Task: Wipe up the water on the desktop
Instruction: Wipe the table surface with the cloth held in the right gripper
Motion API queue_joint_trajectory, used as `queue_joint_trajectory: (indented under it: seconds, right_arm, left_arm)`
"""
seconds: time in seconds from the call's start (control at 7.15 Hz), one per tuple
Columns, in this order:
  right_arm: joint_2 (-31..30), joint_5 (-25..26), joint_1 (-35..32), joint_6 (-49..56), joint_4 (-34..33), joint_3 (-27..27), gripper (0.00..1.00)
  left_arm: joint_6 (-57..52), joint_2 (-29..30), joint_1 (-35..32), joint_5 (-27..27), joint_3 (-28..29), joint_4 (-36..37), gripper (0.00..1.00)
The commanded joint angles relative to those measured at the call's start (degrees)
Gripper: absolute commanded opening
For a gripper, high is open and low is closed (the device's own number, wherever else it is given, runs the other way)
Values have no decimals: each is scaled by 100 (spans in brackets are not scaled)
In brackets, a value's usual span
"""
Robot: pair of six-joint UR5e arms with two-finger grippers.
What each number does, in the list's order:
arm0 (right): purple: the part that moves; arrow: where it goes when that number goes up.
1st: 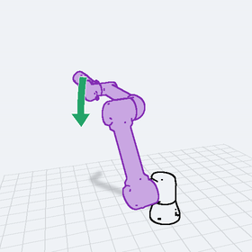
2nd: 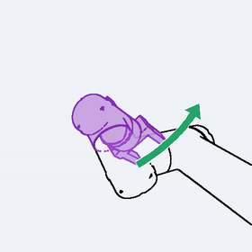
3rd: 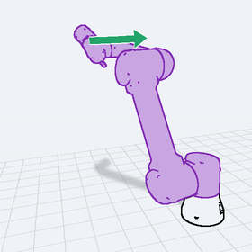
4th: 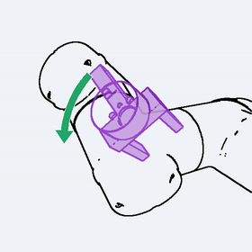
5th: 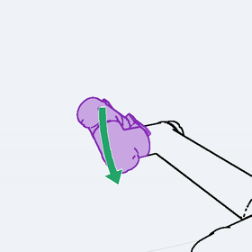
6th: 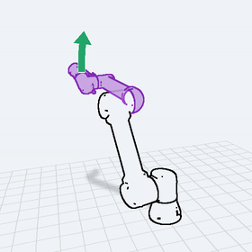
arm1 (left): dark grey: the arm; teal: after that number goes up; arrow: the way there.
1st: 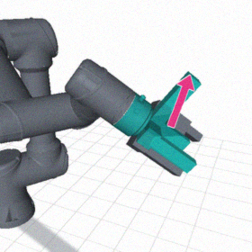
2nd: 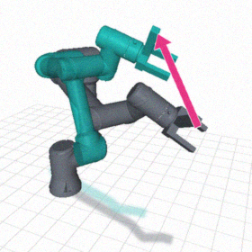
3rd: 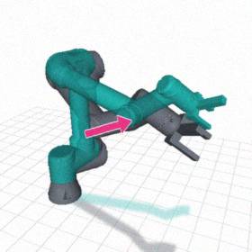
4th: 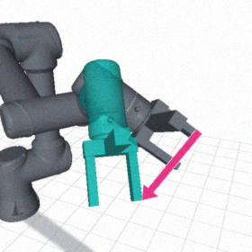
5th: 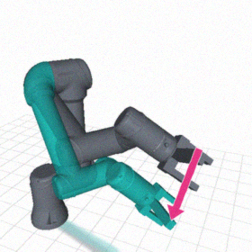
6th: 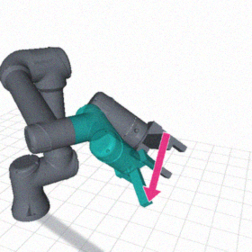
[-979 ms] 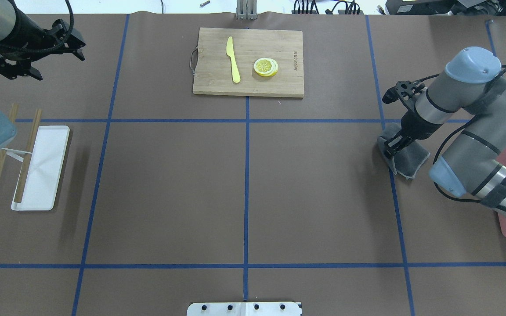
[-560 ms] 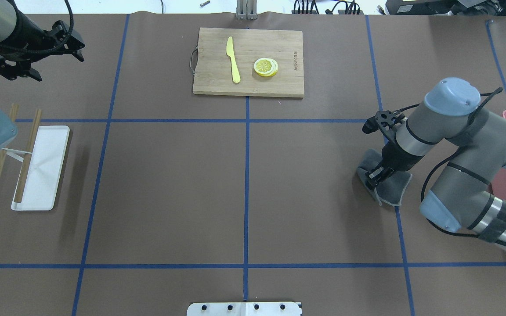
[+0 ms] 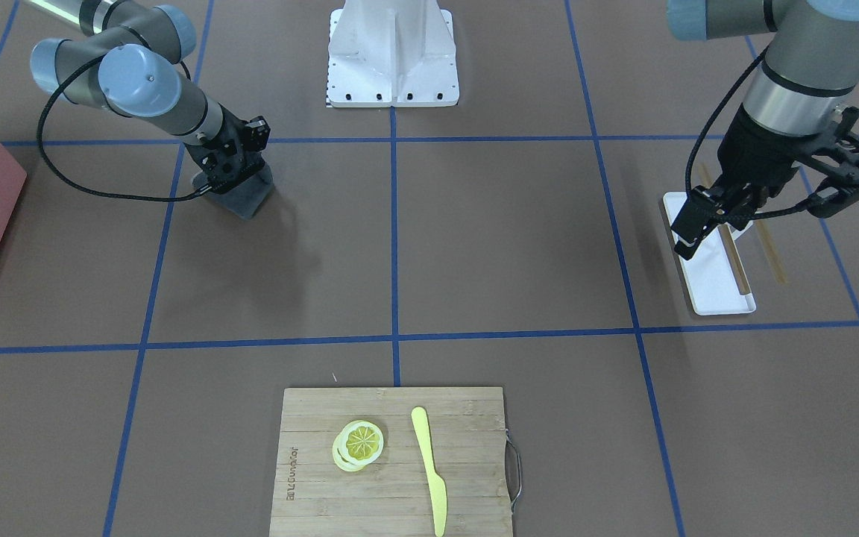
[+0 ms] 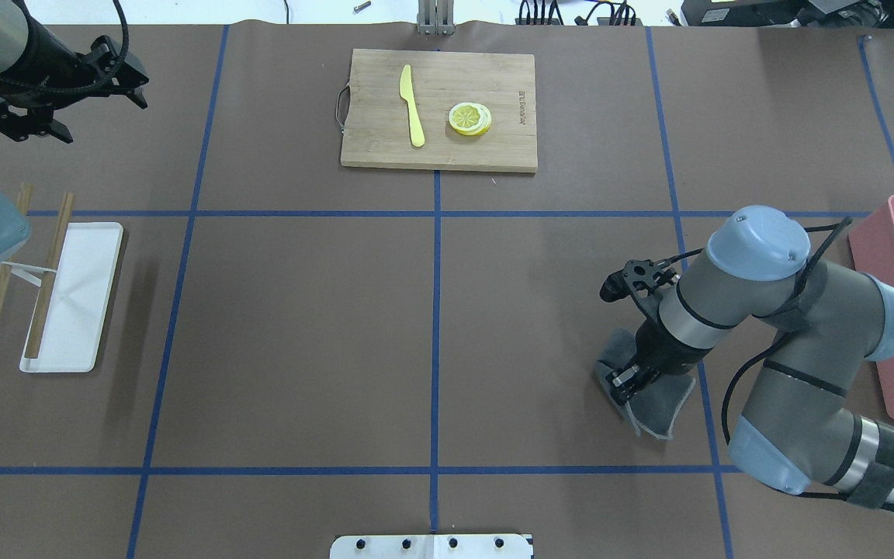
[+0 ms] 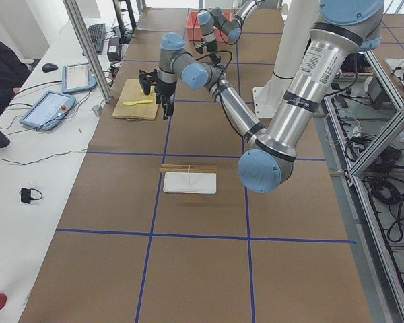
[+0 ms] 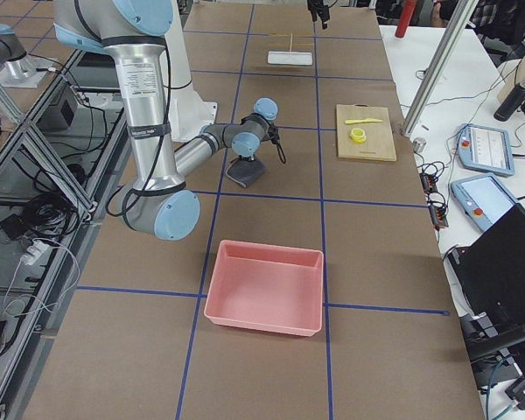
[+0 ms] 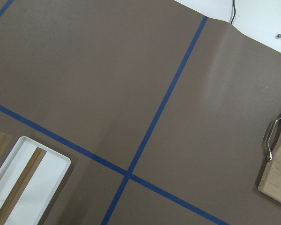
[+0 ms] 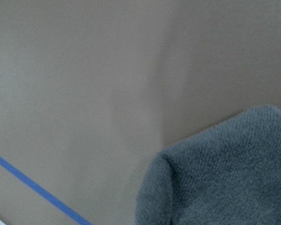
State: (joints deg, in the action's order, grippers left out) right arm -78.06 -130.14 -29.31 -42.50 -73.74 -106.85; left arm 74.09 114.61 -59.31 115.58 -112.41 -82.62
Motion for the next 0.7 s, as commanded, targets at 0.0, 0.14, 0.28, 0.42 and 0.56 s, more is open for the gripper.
queue_joint_trajectory:
  seconds: [0.0, 0.14, 0.28, 0.42, 0.56]
  right_arm:
    - [334, 314, -377, -22, -70, 120, 0]
    - [336, 252, -695, 101, -70, 199, 0]
    - [405, 243, -890, 415, -44, 504, 0]
    - [632, 243, -1144, 731, -44, 899, 0]
    - [739, 243, -1382, 987, -44, 1199, 0]
  left_arm:
    - [0, 9, 16, 0, 9, 0, 98]
    - [0, 9, 16, 0, 18, 0, 98]
    - [0, 18, 33, 0, 18, 0, 98]
    - [0, 26, 33, 0, 18, 0, 98]
    - [9, 35, 33, 0, 18, 0, 98]
